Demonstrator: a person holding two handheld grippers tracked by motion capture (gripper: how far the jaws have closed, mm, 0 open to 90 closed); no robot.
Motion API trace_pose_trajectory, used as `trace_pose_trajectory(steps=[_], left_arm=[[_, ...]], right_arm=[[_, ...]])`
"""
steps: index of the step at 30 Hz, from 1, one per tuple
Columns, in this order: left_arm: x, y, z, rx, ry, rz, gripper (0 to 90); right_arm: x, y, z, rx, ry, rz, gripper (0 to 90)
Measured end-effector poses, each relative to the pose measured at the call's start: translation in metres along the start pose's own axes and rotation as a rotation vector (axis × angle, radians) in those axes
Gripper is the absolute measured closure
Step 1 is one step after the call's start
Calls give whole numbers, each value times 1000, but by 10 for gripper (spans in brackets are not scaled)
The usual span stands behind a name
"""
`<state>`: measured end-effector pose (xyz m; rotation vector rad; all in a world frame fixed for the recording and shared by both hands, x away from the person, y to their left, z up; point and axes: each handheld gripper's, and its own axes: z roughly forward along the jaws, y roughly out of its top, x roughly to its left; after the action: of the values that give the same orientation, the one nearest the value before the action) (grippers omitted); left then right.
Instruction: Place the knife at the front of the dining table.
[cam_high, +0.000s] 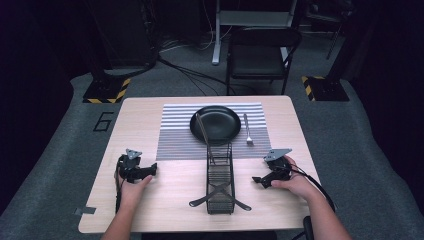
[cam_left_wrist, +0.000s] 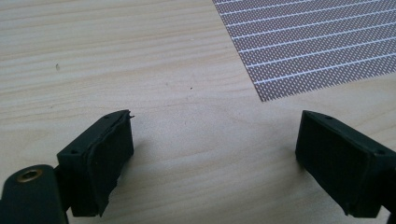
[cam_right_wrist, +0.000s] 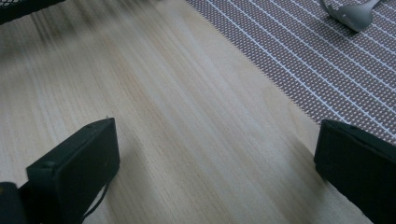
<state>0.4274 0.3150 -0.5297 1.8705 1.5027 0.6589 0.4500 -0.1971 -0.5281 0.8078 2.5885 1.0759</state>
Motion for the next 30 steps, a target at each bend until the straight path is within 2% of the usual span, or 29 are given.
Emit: trace_pose_trajectory(steps=[8,26,28,30], left_arm=[[1,0,-1,-4,-13,7,176],[0,0,-1,-15,-22,12,233],[-2,1,-2,-12,-20,8,272],[-5,2,-4,-10,-36,-3,343]], right_arm=[[0,0,0,0,0,0,0],[0,0,0,0,0,-1,0],[0,0,0,0,0,-1,0],[0,0,0,0,-1,-1,0]])
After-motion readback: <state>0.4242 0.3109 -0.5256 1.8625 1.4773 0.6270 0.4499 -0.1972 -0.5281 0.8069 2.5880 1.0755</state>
